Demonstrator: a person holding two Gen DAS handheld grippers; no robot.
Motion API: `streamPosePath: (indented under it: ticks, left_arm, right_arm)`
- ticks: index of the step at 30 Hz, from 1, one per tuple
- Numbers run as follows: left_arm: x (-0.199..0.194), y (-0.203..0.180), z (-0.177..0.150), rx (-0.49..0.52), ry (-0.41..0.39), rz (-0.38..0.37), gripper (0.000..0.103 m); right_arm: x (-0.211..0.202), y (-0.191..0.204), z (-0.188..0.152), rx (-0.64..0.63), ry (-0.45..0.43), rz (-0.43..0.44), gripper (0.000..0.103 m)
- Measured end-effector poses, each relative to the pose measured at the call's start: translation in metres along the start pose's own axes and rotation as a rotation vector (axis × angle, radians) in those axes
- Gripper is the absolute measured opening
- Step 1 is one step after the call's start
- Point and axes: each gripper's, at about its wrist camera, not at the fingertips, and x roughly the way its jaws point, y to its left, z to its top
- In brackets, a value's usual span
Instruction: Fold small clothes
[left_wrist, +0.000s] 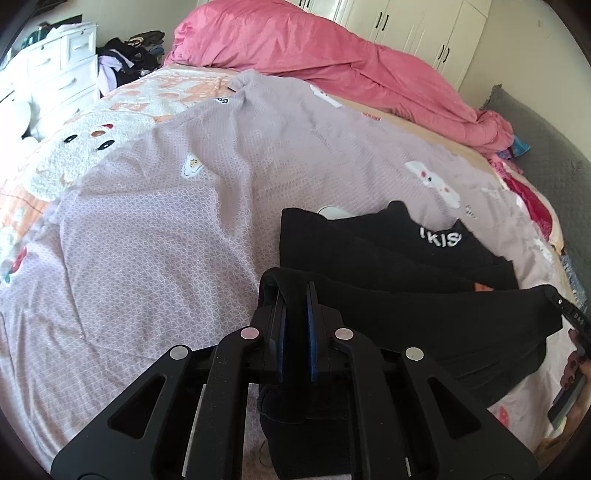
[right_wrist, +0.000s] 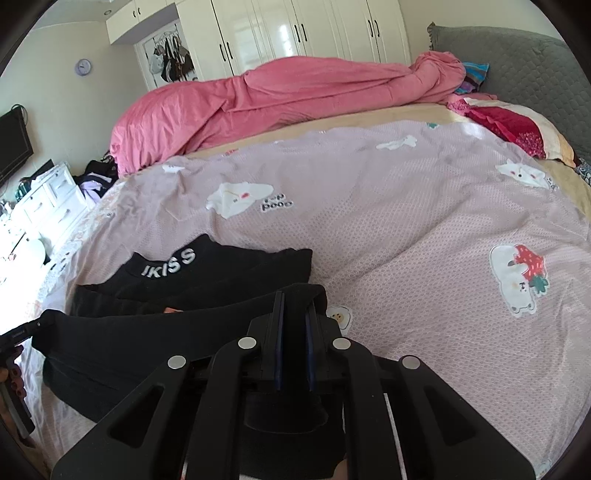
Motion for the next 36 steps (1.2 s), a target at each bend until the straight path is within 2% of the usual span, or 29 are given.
streamPosePath:
  ticks: [3, 4, 6, 7, 12, 16, 19, 20, 21, 23, 24, 27, 29, 34, 36]
  left_arm:
    - [0.001, -0.003, -0.001, 0.010, -0.006, 0.003, 0.006]
    - [-0.002, -0.004, -0.001, 0.012, -0.015, -0.001, 0.010]
    - [-0.009, -0.005, -0.002, 0.013, -0.033, -0.007, 0.027]
    - [-0.016, -0.006, -0.004, 0.023, -0.057, 0.008, 0.039]
    - [-0.046, -0.008, -0.011, 0.035, -0.123, 0.009, 0.040]
    - [-0.073, -0.016, -0.023, 0.066, -0.148, -0.034, 0.040]
    - [-0.084, -0.033, -0.031, 0.135, -0.150, -0.056, 0.040]
    - [-0.083, -0.039, -0.033, 0.153, -0.138, -0.072, 0.037]
    - [-0.081, -0.044, -0.036, 0.167, -0.121, -0.093, 0.033]
    - [-0.072, -0.056, -0.043, 0.198, -0.073, -0.125, 0.014]
    - [-0.067, -0.062, -0.047, 0.219, -0.053, -0.130, 0.012]
    - [-0.049, -0.081, -0.063, 0.284, 0.009, -0.128, 0.012]
    - [-0.036, -0.089, -0.072, 0.317, 0.053, -0.124, 0.012]
    - [-0.021, -0.098, -0.084, 0.395, 0.040, -0.004, 0.012]
    - [-0.019, -0.096, -0.082, 0.396, 0.032, 0.012, 0.012]
  right_arm:
    - [0.005, -0.003, -0.002, 0.013, 0.011, -0.002, 0.018]
    - [0.005, -0.004, -0.002, 0.020, 0.012, -0.004, 0.034]
    - [0.000, -0.007, -0.003, 0.038, -0.002, -0.002, 0.049]
    - [-0.006, -0.009, -0.003, 0.053, -0.015, 0.007, 0.049]
    - [-0.032, -0.006, -0.009, 0.048, -0.070, 0.029, 0.049]
    - [-0.058, 0.014, -0.021, -0.051, -0.105, 0.076, 0.049]
    - [-0.069, 0.034, -0.030, -0.139, -0.099, 0.121, 0.047]
    - [-0.071, 0.040, -0.032, -0.157, -0.096, 0.139, 0.045]
    - [-0.072, 0.045, -0.034, -0.172, -0.092, 0.154, 0.038]
    - [-0.070, 0.055, -0.041, -0.195, -0.069, 0.185, 0.033]
    - [-0.069, 0.058, -0.045, -0.203, -0.057, 0.192, 0.031]
    - [-0.060, 0.070, -0.062, -0.248, 0.002, 0.192, 0.025]
    - [-0.057, 0.076, -0.071, -0.268, 0.024, 0.191, 0.024]
    - [-0.046, 0.088, -0.085, -0.301, 0.068, 0.176, 0.024]
    - [-0.040, 0.092, -0.089, -0.319, 0.086, 0.150, 0.024]
